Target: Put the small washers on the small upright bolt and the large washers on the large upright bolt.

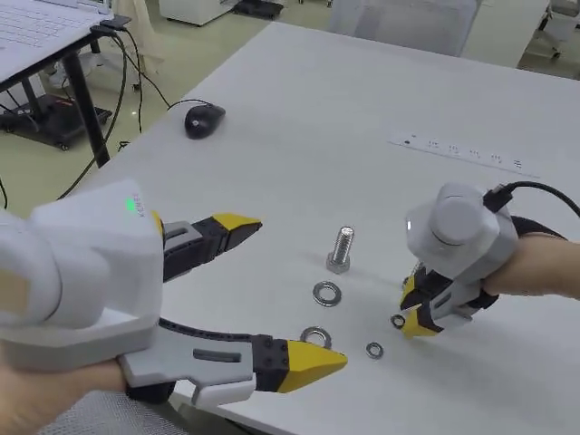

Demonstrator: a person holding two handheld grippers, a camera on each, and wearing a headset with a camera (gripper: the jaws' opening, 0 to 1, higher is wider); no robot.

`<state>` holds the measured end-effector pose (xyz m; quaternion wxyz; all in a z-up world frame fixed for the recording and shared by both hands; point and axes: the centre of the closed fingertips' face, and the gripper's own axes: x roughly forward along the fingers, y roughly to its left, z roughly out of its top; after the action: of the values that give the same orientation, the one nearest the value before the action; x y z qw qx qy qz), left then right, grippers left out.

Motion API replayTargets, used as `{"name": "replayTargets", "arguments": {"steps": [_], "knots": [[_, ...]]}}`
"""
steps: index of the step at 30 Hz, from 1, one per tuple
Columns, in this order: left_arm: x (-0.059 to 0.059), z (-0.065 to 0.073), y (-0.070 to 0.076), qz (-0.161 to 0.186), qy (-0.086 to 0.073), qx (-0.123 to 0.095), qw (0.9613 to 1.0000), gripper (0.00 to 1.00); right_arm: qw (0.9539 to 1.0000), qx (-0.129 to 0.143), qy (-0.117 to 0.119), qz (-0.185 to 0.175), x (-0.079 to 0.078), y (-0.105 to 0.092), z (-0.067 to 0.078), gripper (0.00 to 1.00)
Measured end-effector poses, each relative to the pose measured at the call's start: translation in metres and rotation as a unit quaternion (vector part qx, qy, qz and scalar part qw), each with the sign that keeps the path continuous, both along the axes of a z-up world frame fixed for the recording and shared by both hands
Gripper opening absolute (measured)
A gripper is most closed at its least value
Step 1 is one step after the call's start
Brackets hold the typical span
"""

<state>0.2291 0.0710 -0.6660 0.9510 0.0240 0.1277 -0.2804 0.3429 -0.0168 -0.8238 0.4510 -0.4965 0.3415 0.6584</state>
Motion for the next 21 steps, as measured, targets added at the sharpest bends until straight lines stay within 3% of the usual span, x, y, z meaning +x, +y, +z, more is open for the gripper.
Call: {"name": "replayTargets", "arguments": {"steps": [21], "knots": [[0.0069, -0.0004, -0.0023, -0.005, -0.001, -0.003, 1.0, 0.86, 0.9999, 0.002, -0.012, 0.011, -0.0015, 0.004, -0.0016, 0.13]]}}
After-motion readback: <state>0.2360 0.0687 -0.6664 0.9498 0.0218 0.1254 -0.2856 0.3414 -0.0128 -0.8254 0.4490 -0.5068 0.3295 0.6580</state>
